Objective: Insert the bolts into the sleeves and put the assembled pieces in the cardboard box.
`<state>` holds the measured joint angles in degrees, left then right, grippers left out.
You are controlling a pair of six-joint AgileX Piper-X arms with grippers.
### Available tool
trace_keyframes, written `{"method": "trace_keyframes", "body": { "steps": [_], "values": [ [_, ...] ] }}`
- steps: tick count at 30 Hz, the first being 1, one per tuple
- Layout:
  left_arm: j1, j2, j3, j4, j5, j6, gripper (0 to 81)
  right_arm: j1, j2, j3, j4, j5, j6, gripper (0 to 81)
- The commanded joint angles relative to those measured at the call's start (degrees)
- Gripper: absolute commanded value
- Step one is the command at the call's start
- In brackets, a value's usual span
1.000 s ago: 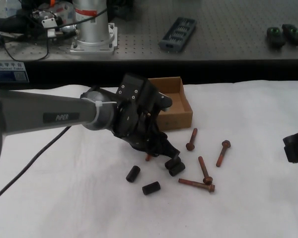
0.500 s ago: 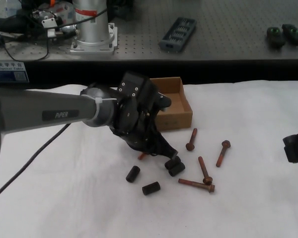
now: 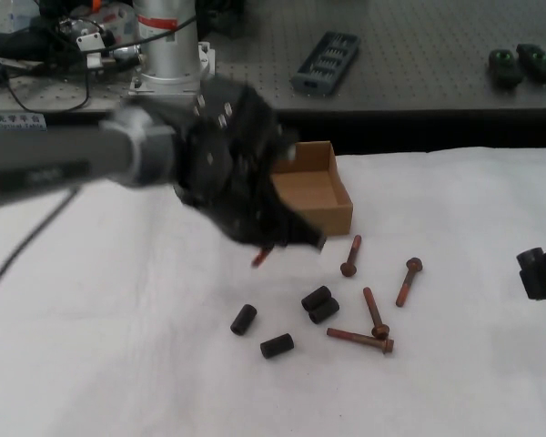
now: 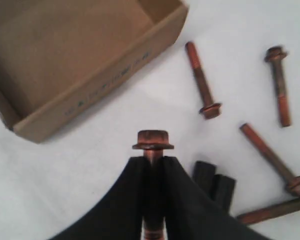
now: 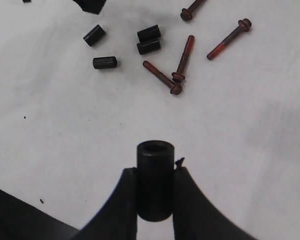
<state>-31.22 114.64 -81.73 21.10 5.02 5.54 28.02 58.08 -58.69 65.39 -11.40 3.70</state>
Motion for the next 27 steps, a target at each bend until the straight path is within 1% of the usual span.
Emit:
{"method": "trace_keyframes", "body": {
  "steps": [1,7,9,15,19,21,24,27],
  "values": [
    [0.3,-9.2,-0.3,-0.1,7.7,-10.7,0.6,0.0,-0.1,-0.2,-0.8,-4.0,-1.3,2.9],
    [0.3,-16.9,2.2,-1.6,10.0,-13.9,0.6,0.1,2.1,1.9,-7.7,-15.0,-1.1,2.9],
    [0.6,-19.7,4.3,-3.8,12.3,-15.5,0.6,0.1,3.3,2.7,-9.7,-18.5,-1.0,2.9],
    [2.9,-29.5,14.5,-15.9,19.0,-24.1,0.6,0.1,6.6,3.8,-16.3,-27.5,-0.7,2.9],
    [4.2,-36.7,22.2,-23.3,22.7,-28.7,0.6,0.3,8.0,3.8,-24.3,-32.8,3.3,2.9],
    [4.5,-40.1,25.9,-28.5,25.4,-30.9,0.6,1.3,8.7,3.8,-28.5,-35.2,4.9,2.9],
    [4.4,-43.5,29.6,-35.2,29.9,-33.7,0.6,4.3,10.0,3.8,-35.1,-37.0,7.0,2.9],
    [4.4,-45.7,30.9,-37.8,31.1,-35.5,0.6,7.9,11.6,3.8,-41.0,-37.4,9.9,2.9]
  ]
}}
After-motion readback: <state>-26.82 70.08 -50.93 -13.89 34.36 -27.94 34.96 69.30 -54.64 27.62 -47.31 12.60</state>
